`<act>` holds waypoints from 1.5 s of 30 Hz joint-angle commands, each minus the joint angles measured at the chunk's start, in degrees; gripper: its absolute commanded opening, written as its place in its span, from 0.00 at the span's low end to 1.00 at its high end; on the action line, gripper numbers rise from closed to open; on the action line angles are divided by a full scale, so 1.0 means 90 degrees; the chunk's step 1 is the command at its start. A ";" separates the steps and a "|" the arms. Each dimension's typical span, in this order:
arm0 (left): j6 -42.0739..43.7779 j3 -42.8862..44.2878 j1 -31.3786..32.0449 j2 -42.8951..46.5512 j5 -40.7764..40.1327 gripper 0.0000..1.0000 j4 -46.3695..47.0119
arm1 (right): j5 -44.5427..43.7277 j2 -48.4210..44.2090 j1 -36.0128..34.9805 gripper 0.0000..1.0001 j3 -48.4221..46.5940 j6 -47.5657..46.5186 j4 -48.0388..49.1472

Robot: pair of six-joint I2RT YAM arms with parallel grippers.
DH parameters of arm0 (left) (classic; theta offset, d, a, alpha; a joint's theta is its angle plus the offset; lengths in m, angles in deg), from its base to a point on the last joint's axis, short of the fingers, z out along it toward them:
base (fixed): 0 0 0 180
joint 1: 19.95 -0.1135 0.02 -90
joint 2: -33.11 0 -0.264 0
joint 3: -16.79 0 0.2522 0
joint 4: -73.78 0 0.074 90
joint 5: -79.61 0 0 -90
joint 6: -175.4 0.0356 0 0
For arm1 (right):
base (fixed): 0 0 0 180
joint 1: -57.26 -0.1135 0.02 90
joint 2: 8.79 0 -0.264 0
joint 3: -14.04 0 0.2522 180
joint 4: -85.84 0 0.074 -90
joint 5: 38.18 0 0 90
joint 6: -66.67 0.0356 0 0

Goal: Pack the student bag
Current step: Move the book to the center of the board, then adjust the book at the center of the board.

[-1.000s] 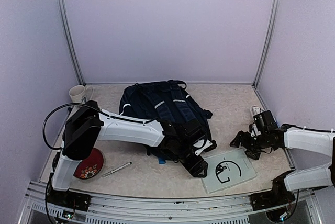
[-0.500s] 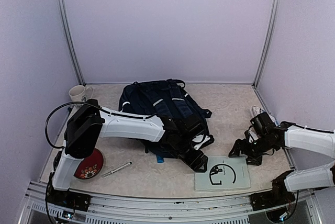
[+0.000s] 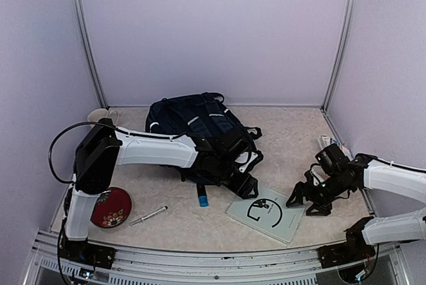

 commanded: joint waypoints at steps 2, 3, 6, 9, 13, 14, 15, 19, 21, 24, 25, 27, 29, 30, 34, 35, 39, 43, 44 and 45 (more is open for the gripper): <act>0.0051 -0.1079 0.0251 0.0928 -0.0046 0.73 0.0185 | 0.0128 -0.0560 -0.0058 0.90 0.0370 0.0198 -0.0351; 0.0026 -0.1165 0.0244 0.0992 -0.0061 0.73 0.0176 | 0.0170 -0.0631 -0.0058 0.90 0.0476 0.0254 -0.0279; 0.0026 -0.1254 0.0225 0.1004 0.0005 0.73 0.0102 | 0.0418 -0.0678 -0.0058 0.90 0.0773 0.0483 0.0136; -0.0073 -0.1363 0.0125 0.0897 0.0658 0.73 0.0228 | 0.0880 -0.0720 -0.0068 0.88 0.1067 0.0793 0.0963; -0.0147 -0.1430 0.0058 0.0837 0.0886 0.74 0.0330 | 0.0903 -0.0742 -0.0068 0.86 0.1038 0.0905 0.1395; -0.0151 -0.1408 0.0040 0.0801 0.0921 0.75 0.0335 | 0.0884 -0.0729 -0.0068 0.85 0.1016 0.0899 0.1466; -0.0153 -0.1350 0.0024 0.0746 0.0962 0.76 0.0302 | 0.0898 -0.0711 -0.0068 0.85 0.1002 0.0916 0.1554; -0.0080 -0.1136 -0.0007 0.0600 0.1117 0.77 0.0192 | 0.1090 -0.0574 -0.0070 0.84 0.0933 0.0971 0.1948; -0.0086 -0.1273 -0.0028 0.0657 0.1269 0.78 0.0418 | 0.1068 -0.0450 -0.0068 0.83 0.0770 0.0916 0.1903; -0.0196 -0.1517 -0.0110 0.0738 0.1438 0.79 0.0689 | 0.1022 -0.0321 -0.0068 0.83 0.0474 0.0788 0.1766; -0.0217 -0.1549 -0.0126 0.0746 0.1474 0.79 0.0729 | 0.1063 -0.0308 -0.0068 0.83 0.0372 0.0785 0.1793; -0.0212 -0.1534 -0.0129 0.0729 0.1498 0.79 0.0712 | 0.1267 -0.0300 -0.0068 0.83 0.0212 0.0819 0.1940; -0.0170 -0.1507 -0.0129 0.0713 0.1522 0.79 0.0676 | 0.1463 -0.0280 -0.0068 0.83 0.0015 0.0905 0.2010; -0.0134 -0.1514 -0.0129 0.0721 0.1535 0.79 0.0672 | 0.1525 -0.0264 -0.0068 0.83 -0.0079 0.0911 0.2012; -0.0056 -0.1542 -0.0122 0.0915 0.1430 0.79 0.0675 | 0.1322 -0.0156 -0.0068 0.85 -0.0381 0.0779 0.1762; -0.0045 -0.1520 -0.0107 0.1030 0.1195 0.79 0.0616 | 0.1157 -0.0077 -0.0068 0.86 -0.0398 0.0704 0.1607; 0.0008 -0.1590 -0.0115 0.1684 0.0250 0.79 0.0260 | 0.0953 0.0205 -0.0068 0.88 -0.0298 0.0409 0.1278; 0.0181 -0.1626 -0.0272 0.1712 -0.0402 0.82 -0.0671 | 0.0608 0.0371 -0.0068 0.90 -0.0153 0.0219 0.1072; 0.0201 -0.1674 -0.0336 0.1632 -0.0284 0.82 -0.0766 | 0.0498 0.0425 -0.0068 0.91 -0.0143 0.0162 0.0998; 0.0216 -0.1740 -0.0360 0.1565 -0.0192 0.82 -0.0814 | 0.0357 0.0481 -0.0068 0.92 -0.0132 0.0097 0.0925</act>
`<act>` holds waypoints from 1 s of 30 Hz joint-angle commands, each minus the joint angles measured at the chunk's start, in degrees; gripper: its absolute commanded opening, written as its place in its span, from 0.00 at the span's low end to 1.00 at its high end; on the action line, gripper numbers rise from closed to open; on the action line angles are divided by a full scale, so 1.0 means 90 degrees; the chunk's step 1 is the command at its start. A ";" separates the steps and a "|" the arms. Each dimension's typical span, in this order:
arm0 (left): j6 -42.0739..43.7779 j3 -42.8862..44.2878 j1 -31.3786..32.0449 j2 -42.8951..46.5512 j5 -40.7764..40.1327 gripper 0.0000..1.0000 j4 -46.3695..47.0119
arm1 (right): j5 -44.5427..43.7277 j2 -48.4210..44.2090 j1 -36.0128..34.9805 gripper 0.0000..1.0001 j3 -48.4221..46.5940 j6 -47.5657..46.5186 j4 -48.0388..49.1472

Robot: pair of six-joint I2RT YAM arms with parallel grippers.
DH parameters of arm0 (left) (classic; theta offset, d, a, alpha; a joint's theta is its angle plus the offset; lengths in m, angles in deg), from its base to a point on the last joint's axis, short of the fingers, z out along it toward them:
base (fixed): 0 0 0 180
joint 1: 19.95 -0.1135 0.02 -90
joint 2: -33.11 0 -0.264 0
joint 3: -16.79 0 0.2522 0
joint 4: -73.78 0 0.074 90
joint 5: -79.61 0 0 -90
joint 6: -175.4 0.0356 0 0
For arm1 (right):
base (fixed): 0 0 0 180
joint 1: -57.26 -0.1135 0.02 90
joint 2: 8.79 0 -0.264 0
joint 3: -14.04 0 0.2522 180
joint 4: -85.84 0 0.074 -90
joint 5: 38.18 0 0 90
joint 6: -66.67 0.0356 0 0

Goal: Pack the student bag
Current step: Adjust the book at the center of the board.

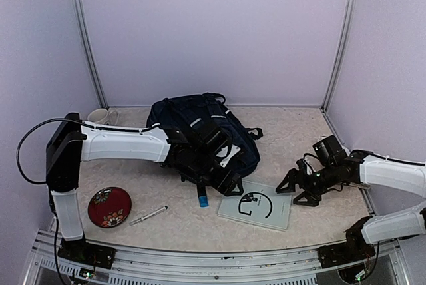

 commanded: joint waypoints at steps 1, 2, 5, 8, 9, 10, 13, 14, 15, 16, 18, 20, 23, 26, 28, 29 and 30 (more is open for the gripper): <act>0.0254 -0.0203 -0.0179 -0.0166 -0.0262 0.84 -0.0723 | -0.0536 0.0214 -0.0053 0.92 0.0086 -0.0413 -0.0373; 0.0283 -0.0230 -0.0163 -0.0250 -0.0095 0.84 -0.0720 | -0.0552 0.0277 -0.0053 0.92 0.0118 -0.0434 -0.0368; 0.0343 -0.0148 -0.0101 -0.0520 0.0433 0.84 -0.0597 | -0.0391 0.0413 -0.0053 0.92 0.0300 -0.0355 -0.0087; 0.0366 0.0109 -0.0045 -0.0838 0.0479 0.84 -0.0597 | -0.0163 0.0481 -0.0067 0.92 0.0466 -0.0172 0.0360; 0.0397 0.0199 -0.0034 -0.0922 0.0483 0.84 -0.0644 | -0.0136 0.0496 -0.0079 0.92 0.0485 -0.0135 0.0457; 0.0444 0.0273 -0.0035 -0.0964 0.0487 0.84 -0.0693 | -0.0115 0.0506 -0.0096 0.92 0.0490 -0.0096 0.0545; 0.0498 0.0276 -0.0059 -0.0978 0.0588 0.85 -0.0634 | 0.0026 0.0606 -0.0172 0.90 0.0457 -0.0003 0.0792; 0.0499 0.0275 -0.0085 -0.1010 0.0672 0.85 -0.0604 | 0.0087 0.0640 -0.0222 0.90 0.0440 0.0042 0.0902; 0.0497 0.0305 -0.0121 -0.1069 0.0778 0.85 -0.0599 | 0.0129 0.0678 -0.0273 0.90 0.0417 0.0103 0.1032; 0.0518 0.0375 -0.0145 -0.1126 0.0855 0.85 -0.0674 | 0.0183 0.0716 -0.0341 0.89 0.0369 0.0149 0.1152; 0.0664 0.0578 -0.0154 -0.1262 0.0957 0.85 -0.0869 | 0.0295 0.0801 -0.0494 0.89 0.0214 0.0227 0.1296; 0.0765 0.0726 -0.0158 -0.1348 0.1114 0.84 -0.0942 | 0.0323 0.0844 -0.0669 0.89 -0.0032 0.0289 0.1355; 0.0749 0.0728 -0.0151 -0.1321 0.1678 0.84 -0.0609 | 0.0153 0.0758 -0.0941 0.89 -0.0506 0.0393 0.1385; 0.0067 0.0421 -0.0035 -0.1310 0.2699 0.82 0.0677 | -0.0079 0.0614 -0.1087 0.88 -0.0888 0.0446 0.1327; -0.0326 0.0452 0.0121 -0.1483 0.2534 0.81 0.1160 | -0.0437 0.0509 -0.1211 0.88 -0.1188 0.0371 0.1178; -0.0531 0.0442 0.0190 -0.1559 0.2489 0.81 0.1427 | -0.0652 0.0453 -0.1261 0.88 -0.1313 0.0326 0.1114; -0.0839 0.0365 0.0250 -0.1600 0.2499 0.81 0.1777 | -0.0797 0.0417 -0.1293 0.87 -0.1401 0.0279 0.1070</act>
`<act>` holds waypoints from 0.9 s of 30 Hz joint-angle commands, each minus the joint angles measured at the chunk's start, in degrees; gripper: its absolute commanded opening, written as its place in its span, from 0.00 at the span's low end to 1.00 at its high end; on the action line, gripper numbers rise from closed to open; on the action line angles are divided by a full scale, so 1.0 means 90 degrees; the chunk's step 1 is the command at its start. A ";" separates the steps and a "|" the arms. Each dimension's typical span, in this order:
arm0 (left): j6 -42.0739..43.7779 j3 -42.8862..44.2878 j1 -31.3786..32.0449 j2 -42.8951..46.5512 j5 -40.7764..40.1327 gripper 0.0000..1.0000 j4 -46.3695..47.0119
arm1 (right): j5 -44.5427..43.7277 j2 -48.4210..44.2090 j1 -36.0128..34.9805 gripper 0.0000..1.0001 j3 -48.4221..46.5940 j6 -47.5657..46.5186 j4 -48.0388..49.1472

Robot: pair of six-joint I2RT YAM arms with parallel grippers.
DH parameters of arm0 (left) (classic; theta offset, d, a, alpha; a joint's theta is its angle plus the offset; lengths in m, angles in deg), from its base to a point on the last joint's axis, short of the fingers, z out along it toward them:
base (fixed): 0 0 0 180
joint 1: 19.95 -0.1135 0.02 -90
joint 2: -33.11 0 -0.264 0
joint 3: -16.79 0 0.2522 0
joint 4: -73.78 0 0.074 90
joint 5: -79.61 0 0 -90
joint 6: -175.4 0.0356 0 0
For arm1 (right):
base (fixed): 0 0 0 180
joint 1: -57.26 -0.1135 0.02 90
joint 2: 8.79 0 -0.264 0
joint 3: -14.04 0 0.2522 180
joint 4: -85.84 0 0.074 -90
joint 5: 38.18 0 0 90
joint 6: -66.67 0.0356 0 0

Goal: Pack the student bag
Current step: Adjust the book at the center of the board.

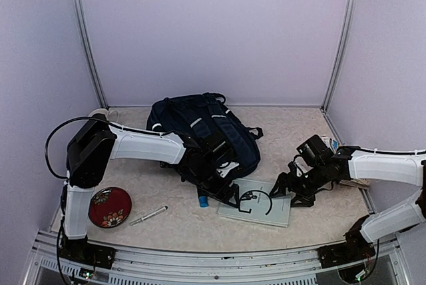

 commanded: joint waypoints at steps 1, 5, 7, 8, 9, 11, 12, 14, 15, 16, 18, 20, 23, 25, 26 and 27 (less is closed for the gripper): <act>-0.1080 -0.0162 0.0600 -0.0458 0.1155 0.81 0.2856 | 0.0057 -0.0394 -0.0350 0.87 -0.0933 -0.0153 0.1257; -0.1377 0.0132 0.0764 -0.0524 0.0962 0.81 0.3449 | -0.0139 -0.0305 -0.0370 0.87 -0.1216 -0.0286 0.1008; -0.1432 0.0241 0.0733 -0.0525 0.0794 0.81 0.3570 | -0.0391 -0.0349 -0.0406 0.87 -0.1399 -0.0310 0.0794; -0.1485 0.0217 0.0694 -0.0515 0.0725 0.81 0.3616 | -0.0489 -0.0422 -0.0425 0.86 -0.1461 -0.0307 0.0755; -0.1530 0.0163 0.0639 -0.0476 0.0655 0.81 0.3684 | -0.0549 -0.0495 -0.0445 0.86 -0.1506 -0.0298 0.0802; -0.1604 -0.0001 0.0503 -0.0399 0.0585 0.81 0.3872 | -0.0579 -0.0651 -0.0467 0.84 -0.1517 -0.0238 0.0916; -0.1674 -0.0055 0.0449 -0.0376 0.0609 0.81 0.3961 | -0.0582 -0.0707 -0.0483 0.83 -0.1508 -0.0207 0.0970; -0.1699 -0.0044 0.0398 -0.0385 0.0668 0.81 0.4049 | -0.0551 -0.0749 -0.0505 0.83 -0.1466 -0.0158 0.1024; -0.1681 0.0010 0.0396 -0.0402 0.0677 0.81 0.4040 | -0.0526 -0.0732 -0.0507 0.83 -0.1449 -0.0154 0.1039; -0.1659 0.0058 0.0395 -0.0438 0.0684 0.81 0.4002 | -0.0502 -0.0701 -0.0507 0.82 -0.1468 -0.0149 0.1011; -0.1634 0.0079 0.0386 -0.0459 0.0680 0.81 0.3983 | -0.0520 -0.0603 -0.0512 0.82 -0.1596 -0.0180 0.0874; -0.1679 0.0025 0.0369 -0.0466 0.0712 0.81 0.4054 | -0.0507 -0.0512 -0.0534 0.82 -0.1701 -0.0248 0.0839; -0.1730 0.0035 0.0340 -0.0466 0.0716 0.81 0.4123 | -0.0444 -0.0378 -0.0584 0.81 -0.1779 -0.0265 0.0873; -0.1757 0.0014 0.0302 -0.0411 0.0663 0.81 0.4179 | -0.0434 -0.0250 -0.0607 0.81 -0.1827 -0.0211 0.0772; -0.1786 -0.0060 0.0275 -0.0374 0.0609 0.82 0.4240 | -0.0447 -0.0204 -0.0628 0.81 -0.1844 -0.0196 0.0709; -0.1842 -0.0164 0.0248 -0.0313 0.0573 0.82 0.4338 | -0.0466 -0.0178 -0.0662 0.81 -0.1843 -0.0183 0.0674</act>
